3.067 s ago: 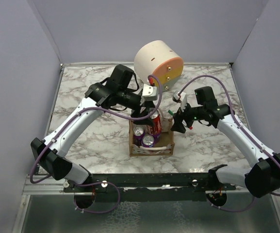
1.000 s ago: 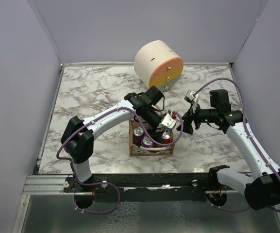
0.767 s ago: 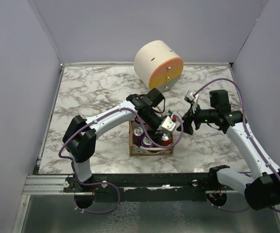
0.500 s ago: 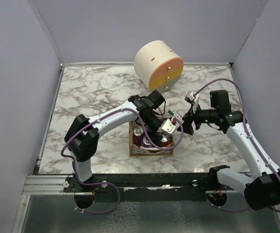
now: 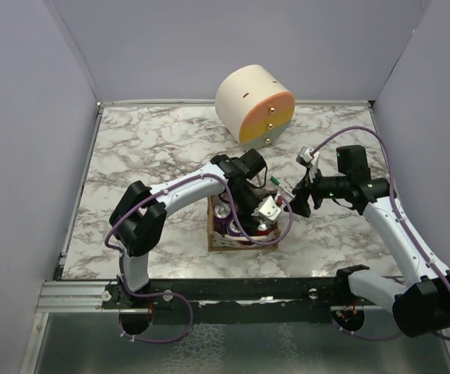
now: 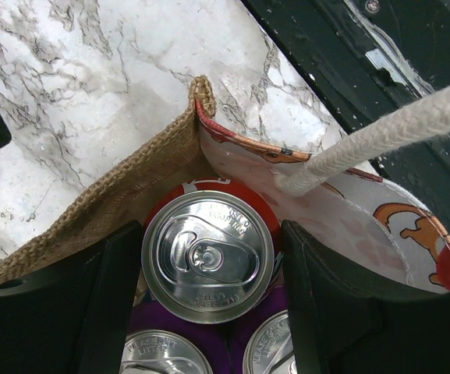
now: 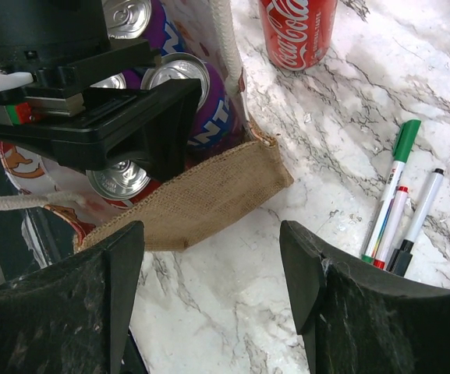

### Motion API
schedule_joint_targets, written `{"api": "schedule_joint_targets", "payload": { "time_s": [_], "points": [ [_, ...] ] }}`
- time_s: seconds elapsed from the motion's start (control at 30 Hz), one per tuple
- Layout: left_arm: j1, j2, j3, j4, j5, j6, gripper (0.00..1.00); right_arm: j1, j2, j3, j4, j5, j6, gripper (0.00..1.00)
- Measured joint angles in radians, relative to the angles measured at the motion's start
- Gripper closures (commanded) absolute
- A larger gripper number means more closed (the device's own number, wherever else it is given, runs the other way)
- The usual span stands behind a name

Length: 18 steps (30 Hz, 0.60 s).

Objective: Place the beverage into the canvas bag

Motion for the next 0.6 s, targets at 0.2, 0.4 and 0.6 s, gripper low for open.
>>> {"api": "schedule_joint_targets", "payload": {
  "time_s": [0.2, 0.4, 0.6],
  "points": [
    [-0.003, 0.007, 0.0, -0.001, -0.01, 0.008, 0.79, 0.0, 0.0, -0.007, 0.003, -0.002, 0.0, 0.29],
    [-0.01, 0.009, 0.0, 0.002, -0.023, 0.003, 0.7, 0.0, -0.003, -0.022, 0.006, -0.002, 0.0, 0.29],
    [-0.022, 0.01, 0.0, 0.014, -0.045, -0.025, 0.61, 0.0, -0.006, -0.024, 0.006, -0.002, 0.0, 0.28]
  ]
}}
